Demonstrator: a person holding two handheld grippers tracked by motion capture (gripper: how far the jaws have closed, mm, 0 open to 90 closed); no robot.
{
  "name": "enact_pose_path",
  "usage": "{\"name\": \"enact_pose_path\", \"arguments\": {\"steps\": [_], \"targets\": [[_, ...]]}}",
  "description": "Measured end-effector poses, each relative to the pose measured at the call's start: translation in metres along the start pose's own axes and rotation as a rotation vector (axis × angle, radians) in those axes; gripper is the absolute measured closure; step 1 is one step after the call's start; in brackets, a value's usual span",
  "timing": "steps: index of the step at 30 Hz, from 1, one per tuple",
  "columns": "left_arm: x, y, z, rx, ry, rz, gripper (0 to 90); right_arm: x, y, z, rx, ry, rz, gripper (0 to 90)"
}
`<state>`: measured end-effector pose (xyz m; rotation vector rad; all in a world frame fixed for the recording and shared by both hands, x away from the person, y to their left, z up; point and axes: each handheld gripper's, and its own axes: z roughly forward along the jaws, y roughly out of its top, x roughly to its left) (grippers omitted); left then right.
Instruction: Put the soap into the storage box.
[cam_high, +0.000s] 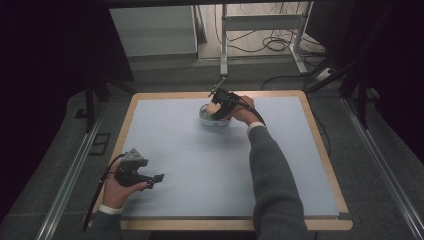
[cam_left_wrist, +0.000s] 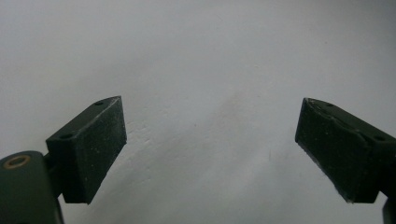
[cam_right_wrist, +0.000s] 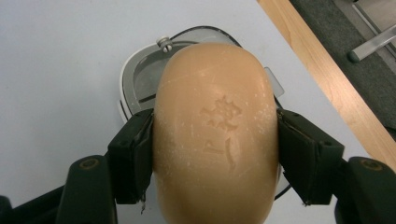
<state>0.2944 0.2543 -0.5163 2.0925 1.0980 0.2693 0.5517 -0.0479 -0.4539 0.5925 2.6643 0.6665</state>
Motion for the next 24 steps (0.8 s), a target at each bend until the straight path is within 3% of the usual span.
{"name": "enact_pose_path", "arguments": {"steps": [7, 10, 15, 24], "targets": [[0.000, 0.000, 0.001, 0.001, -0.001, -0.001, 9.2, 0.000, -0.002, 0.005, 0.010, -0.014, -0.023, 31.3], [-0.001, 0.000, 0.001, 0.004, -0.003, 0.003, 9.2, 0.001, 0.000, 0.000, -0.031, -0.014, -0.010, 29.0], [-0.002, 0.001, 0.001, 0.007, -0.004, 0.012, 9.2, 0.005, 0.001, -0.006, -0.027, -0.015, -0.006, 27.8], [-0.006, 0.002, 0.002, 0.004, -0.004, 0.016, 9.1, 0.004, -0.012, -0.020, -0.084, -0.024, 0.091, 27.9]]}}
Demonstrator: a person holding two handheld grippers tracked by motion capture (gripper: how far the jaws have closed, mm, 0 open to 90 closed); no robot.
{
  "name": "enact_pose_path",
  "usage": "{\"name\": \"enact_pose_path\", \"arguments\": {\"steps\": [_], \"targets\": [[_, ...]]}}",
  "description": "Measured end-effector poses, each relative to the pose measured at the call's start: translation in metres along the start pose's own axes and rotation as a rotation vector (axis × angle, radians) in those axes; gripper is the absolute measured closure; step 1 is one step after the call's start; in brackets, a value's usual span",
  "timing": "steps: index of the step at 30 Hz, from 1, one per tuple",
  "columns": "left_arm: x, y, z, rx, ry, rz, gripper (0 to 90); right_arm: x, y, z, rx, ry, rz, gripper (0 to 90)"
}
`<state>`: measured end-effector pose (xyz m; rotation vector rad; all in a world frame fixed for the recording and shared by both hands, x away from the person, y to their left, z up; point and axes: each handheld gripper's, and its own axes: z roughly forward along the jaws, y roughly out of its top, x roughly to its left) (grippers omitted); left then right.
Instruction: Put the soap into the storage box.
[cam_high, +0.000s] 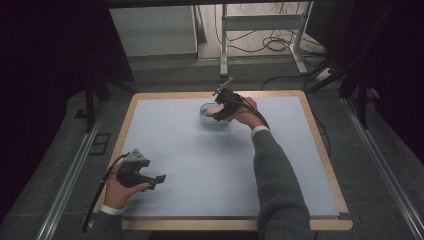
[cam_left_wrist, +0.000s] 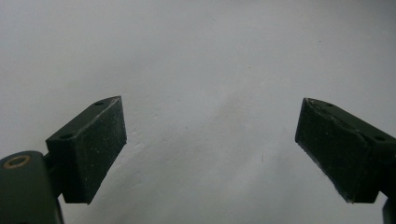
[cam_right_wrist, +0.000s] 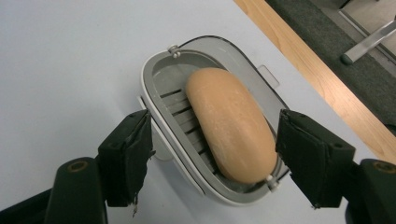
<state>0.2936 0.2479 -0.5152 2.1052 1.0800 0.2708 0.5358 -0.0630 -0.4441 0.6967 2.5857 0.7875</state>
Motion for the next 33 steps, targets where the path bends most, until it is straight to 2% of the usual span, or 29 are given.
{"name": "enact_pose_path", "arguments": {"steps": [6, 13, 15, 24, 29, 30, 33], "targets": [[-0.001, 0.000, 0.001, -0.002, 0.001, 0.001, 9.2, 0.000, -0.012, -0.017, -0.049, 0.013, 0.071, 26.4], [-0.001, 0.001, 0.000, 0.004, 0.003, 0.007, 9.2, 0.007, -0.029, -0.031, -0.085, 0.025, 0.108, 24.2], [-0.001, 0.001, 0.000, -0.005, 0.004, -0.003, 9.2, 0.009, -0.032, -0.034, -0.089, 0.022, 0.113, 24.1], [-0.002, 0.000, -0.001, -0.002, 0.010, -0.004, 9.2, 0.026, -0.067, -0.055, -0.103, -0.022, 0.136, 21.0], [-0.002, 0.000, -0.001, -0.001, 0.014, -0.005, 9.2, 0.032, -0.084, -0.066, -0.123, -0.026, 0.150, 20.7], [-0.002, 0.000, -0.001, -0.002, 0.016, -0.005, 9.2, 0.035, -0.093, -0.073, -0.140, -0.031, 0.152, 20.6], [-0.002, 0.000, -0.001, -0.001, 0.018, -0.004, 9.2, 0.042, -0.106, -0.082, -0.156, -0.046, 0.167, 20.3]]}}
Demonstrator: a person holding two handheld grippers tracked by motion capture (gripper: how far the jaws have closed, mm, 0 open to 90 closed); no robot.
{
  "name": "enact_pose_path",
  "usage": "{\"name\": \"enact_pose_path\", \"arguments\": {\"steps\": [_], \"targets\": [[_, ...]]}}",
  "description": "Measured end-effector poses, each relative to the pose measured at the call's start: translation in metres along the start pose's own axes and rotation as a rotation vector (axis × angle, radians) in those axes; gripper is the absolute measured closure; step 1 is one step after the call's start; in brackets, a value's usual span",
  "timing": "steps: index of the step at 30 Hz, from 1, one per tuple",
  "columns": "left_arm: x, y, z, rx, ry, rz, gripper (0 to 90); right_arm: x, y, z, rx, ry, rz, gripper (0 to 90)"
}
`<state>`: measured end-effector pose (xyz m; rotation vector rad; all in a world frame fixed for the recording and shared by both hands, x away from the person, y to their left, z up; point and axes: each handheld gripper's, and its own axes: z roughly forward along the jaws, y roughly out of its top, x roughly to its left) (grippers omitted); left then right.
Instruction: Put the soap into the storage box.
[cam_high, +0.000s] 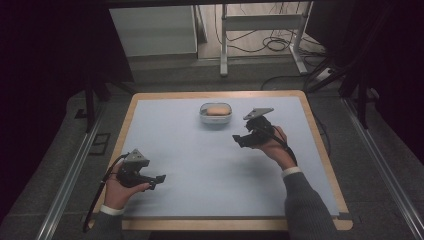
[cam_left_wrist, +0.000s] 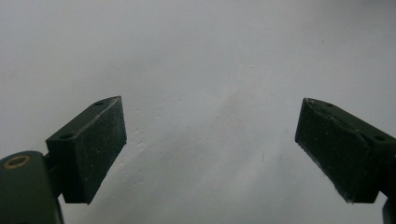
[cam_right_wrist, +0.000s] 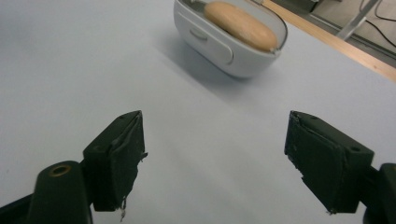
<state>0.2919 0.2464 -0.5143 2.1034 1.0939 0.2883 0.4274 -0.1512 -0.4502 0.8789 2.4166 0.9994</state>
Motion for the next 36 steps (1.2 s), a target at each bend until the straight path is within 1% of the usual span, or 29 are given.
{"name": "enact_pose_path", "arguments": {"steps": [1, 2, 3, 4, 5, 9, 14, 16, 18, 22, 25, 27, 29, 33, 36], "targets": [[0.000, 0.000, 0.000, 0.000, 0.000, 0.000, 9.2, 0.000, 0.000, 0.000, 0.000, 0.000, 0.000, 20.3], [0.000, 0.000, 0.000, 0.004, 0.001, 0.003, 9.2, 0.002, -0.011, -0.010, -0.012, -0.011, 0.024, 20.3], [-0.001, 0.000, 0.000, 0.004, 0.003, 0.006, 9.1, 0.002, -0.014, -0.012, -0.017, -0.012, 0.032, 20.4], [-0.001, 0.000, 0.000, 0.004, 0.003, 0.006, 9.1, 0.002, -0.014, -0.012, -0.017, -0.012, 0.032, 20.4], [-0.003, 0.001, 0.000, -0.001, 0.001, 0.007, 9.1, 0.004, -0.023, -0.019, -0.027, -0.011, 0.040, 20.4], [-0.002, 0.001, -0.001, 0.001, 0.006, 0.006, 9.1, 0.008, -0.042, -0.031, -0.034, -0.017, 0.054, 20.4], [-0.003, 0.001, -0.001, 0.002, 0.007, 0.006, 9.1, 0.014, -0.066, -0.045, -0.066, -0.026, 0.079, 20.3], [-0.003, 0.001, -0.001, 0.002, 0.008, 0.006, 9.1, 0.017, -0.074, -0.050, -0.068, -0.034, 0.090, 20.1], [-0.003, 0.001, -0.001, 0.001, 0.008, 0.006, 9.1, 0.019, -0.082, -0.054, -0.065, -0.045, 0.088, 19.5], [-0.003, 0.001, -0.002, 0.002, 0.009, 0.006, 9.1, 0.022, -0.099, -0.065, -0.075, -0.054, 0.122, 18.4], [-0.003, 0.001, -0.001, 0.004, 0.010, 0.006, 9.1, 0.022, -0.111, -0.071, -0.077, -0.076, 0.149, 16.3], [-0.003, 0.001, -0.001, 0.003, 0.010, 0.006, 9.1, 0.022, -0.116, -0.072, -0.066, -0.092, 0.158, 15.1], [-0.003, 0.001, -0.001, 0.002, 0.012, 0.005, 9.1, 0.023, -0.115, -0.072, -0.056, -0.112, 0.152, 12.9], [-0.003, 0.001, -0.002, 0.001, 0.013, 0.003, 9.1, 0.025, -0.111, -0.076, -0.090, -0.135, 0.166, 9.3], [-0.003, 0.001, -0.001, 0.006, 0.016, 0.003, 9.1, 0.025, -0.111, -0.076, -0.090, -0.139, 0.166, 8.5]]}}
